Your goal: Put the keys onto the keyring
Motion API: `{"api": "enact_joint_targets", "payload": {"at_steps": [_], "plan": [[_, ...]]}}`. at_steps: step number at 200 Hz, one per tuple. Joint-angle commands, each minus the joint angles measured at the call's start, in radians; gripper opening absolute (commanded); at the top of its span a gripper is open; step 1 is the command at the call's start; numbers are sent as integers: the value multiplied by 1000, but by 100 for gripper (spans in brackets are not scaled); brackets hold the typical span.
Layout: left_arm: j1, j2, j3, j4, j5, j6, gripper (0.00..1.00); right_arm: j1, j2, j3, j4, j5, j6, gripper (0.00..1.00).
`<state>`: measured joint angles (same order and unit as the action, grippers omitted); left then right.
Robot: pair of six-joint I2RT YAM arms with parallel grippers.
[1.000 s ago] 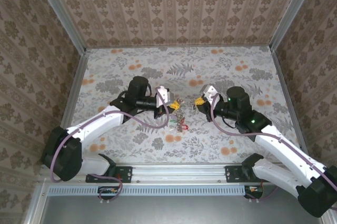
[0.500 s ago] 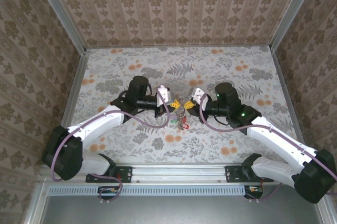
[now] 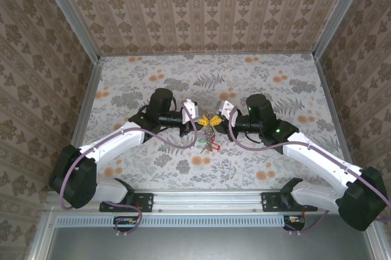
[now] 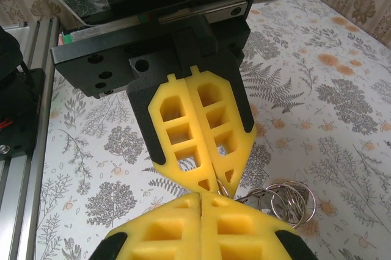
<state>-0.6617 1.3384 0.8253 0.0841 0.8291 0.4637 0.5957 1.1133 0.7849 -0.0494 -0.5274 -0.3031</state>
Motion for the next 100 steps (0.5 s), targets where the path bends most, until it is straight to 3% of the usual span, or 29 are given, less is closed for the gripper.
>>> {"api": "enact_joint_targets", "payload": {"at_steps": [1, 100], "plan": [[-9, -2, 15, 30, 19, -17, 0, 11, 8, 33, 38, 33, 11, 0], [-14, -2, 23, 16, 27, -8, 0, 30, 28, 27, 51, 139, -5, 0]]}}
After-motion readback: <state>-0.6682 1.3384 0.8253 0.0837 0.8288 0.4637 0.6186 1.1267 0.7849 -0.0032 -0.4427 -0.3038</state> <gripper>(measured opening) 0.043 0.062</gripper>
